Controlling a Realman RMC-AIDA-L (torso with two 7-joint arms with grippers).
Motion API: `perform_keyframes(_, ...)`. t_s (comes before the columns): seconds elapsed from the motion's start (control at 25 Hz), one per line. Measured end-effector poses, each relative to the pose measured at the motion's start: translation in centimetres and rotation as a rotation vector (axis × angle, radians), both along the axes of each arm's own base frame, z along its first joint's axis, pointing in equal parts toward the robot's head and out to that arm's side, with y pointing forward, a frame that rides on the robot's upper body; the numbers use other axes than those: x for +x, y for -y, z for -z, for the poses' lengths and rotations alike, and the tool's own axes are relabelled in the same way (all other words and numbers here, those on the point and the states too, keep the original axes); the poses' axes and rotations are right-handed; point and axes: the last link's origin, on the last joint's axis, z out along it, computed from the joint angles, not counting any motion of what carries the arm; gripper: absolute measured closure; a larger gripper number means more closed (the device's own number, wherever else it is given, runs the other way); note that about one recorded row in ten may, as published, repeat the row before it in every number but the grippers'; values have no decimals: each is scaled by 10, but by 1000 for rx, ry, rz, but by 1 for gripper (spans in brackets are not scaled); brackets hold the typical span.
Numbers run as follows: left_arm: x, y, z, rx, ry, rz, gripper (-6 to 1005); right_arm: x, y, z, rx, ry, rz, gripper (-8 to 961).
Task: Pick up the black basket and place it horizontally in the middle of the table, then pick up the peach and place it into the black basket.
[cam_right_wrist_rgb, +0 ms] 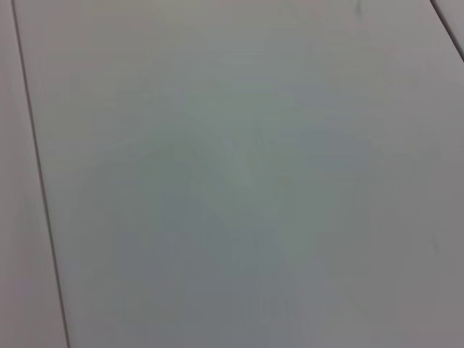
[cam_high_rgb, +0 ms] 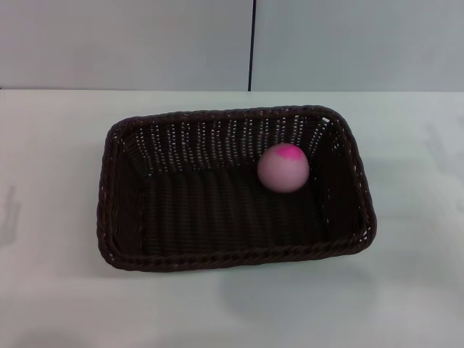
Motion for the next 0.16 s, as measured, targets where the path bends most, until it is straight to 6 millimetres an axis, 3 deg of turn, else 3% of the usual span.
perform_keyframes(0.16,2,-4,2,-9,-7,7,465,1,1,-3,16,17,-3,274)
